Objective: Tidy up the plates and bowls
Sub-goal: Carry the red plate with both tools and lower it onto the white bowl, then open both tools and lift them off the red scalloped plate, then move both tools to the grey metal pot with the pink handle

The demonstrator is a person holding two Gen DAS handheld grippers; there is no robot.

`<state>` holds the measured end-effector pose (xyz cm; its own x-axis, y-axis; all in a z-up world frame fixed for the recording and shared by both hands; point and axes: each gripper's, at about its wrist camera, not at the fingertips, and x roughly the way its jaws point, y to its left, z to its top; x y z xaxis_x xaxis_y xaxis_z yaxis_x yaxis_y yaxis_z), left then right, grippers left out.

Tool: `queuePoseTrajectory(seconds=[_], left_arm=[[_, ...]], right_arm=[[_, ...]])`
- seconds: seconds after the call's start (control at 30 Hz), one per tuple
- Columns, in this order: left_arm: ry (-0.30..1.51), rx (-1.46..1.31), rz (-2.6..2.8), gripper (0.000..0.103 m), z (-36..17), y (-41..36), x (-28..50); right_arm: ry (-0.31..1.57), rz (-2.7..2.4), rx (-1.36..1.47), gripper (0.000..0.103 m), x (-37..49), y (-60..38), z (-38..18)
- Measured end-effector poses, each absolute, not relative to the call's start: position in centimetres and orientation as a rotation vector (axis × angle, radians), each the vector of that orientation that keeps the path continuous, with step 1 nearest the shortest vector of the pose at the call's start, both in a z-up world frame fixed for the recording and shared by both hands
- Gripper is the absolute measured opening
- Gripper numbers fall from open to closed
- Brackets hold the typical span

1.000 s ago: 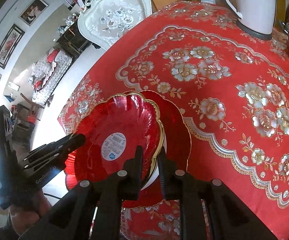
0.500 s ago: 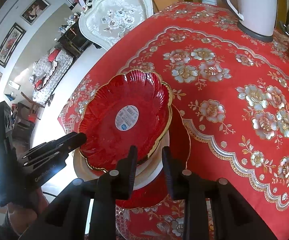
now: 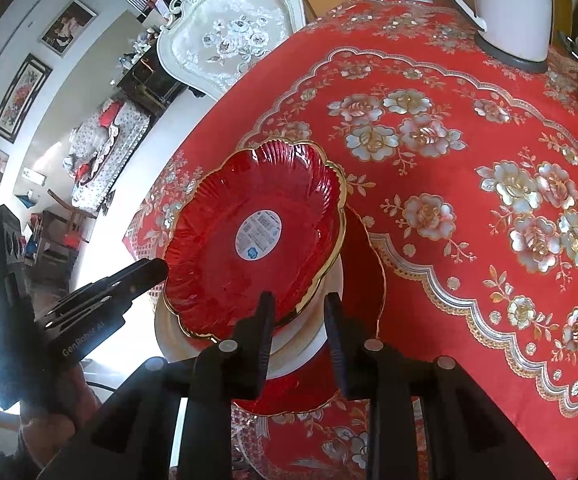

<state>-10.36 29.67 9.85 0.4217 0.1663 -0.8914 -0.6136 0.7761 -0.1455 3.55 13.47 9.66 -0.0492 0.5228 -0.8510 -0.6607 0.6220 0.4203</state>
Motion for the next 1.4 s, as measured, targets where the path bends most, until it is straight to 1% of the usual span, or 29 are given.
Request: queuePoseTrajectory(seconds=[0.1,0.17,0.43,0.53,0.7,0.73,0.83,0.87,0.9,0.93,0.97,1.0,1.03,1.13,1.4], left_arm=[[1.015,-0.497,0.510,0.021,10.3,29.6,-10.3],[1.010,-0.486,0.509,0.021,10.7,29.5,-10.1],[0.994,-0.477,0.493,0.021,11.7,29.1,-9.6],[0.984,-0.447,0.482,0.021,12.2,28.4,-9.1],[0.992,-0.373,0.446,0.021,12.7,26.5,-7.6],[0.998,-0.352,0.436,0.021,12.8,25.8,-7.1],[1.008,-0.320,0.400,0.021,13.1,24.3,-6.0],[1.008,-0.306,0.382,0.021,13.3,23.6,-5.6],[1.010,-0.287,0.366,0.027,13.5,22.7,-5.0],[1.009,-0.271,0.353,0.039,13.6,22.0,-4.5],[1.003,-0.256,0.340,0.046,13.8,21.2,-4.0],[0.994,-0.248,0.330,0.056,14.0,20.5,-3.7],[0.980,-0.238,0.314,0.060,14.3,19.7,-3.3],[0.975,-0.214,0.258,0.065,14.8,17.3,-1.6],[0.984,-0.128,0.096,0.065,14.7,9.4,3.0]], right_arm=[[1.308,0.965,-0.117,0.028,3.7,13.1,9.8],[1.305,0.957,-0.114,0.031,3.9,12.8,9.9],[1.293,0.941,-0.087,0.031,4.4,11.7,10.6],[1.293,0.922,-0.054,0.033,4.8,10.5,10.8],[1.280,0.867,-0.009,0.034,5.8,7.8,11.2],[1.276,0.855,-0.004,0.035,6.0,7.2,11.4],[1.255,0.803,0.022,0.044,6.6,4.9,11.8],[1.248,0.787,0.029,0.045,6.8,4.1,11.9],[1.243,0.771,0.037,0.045,7.0,3.3,12.0],[1.240,0.750,0.047,0.045,7.3,2.3,12.1],[1.238,0.735,0.057,0.046,7.5,1.6,12.1],[1.233,0.714,0.073,0.048,7.7,0.5,12.2],[1.231,0.698,0.085,0.050,7.9,-0.4,12.2],[1.231,0.638,0.119,0.051,8.4,-3.5,12.1],[1.231,0.456,0.221,0.053,9.4,-12.7,11.3]])
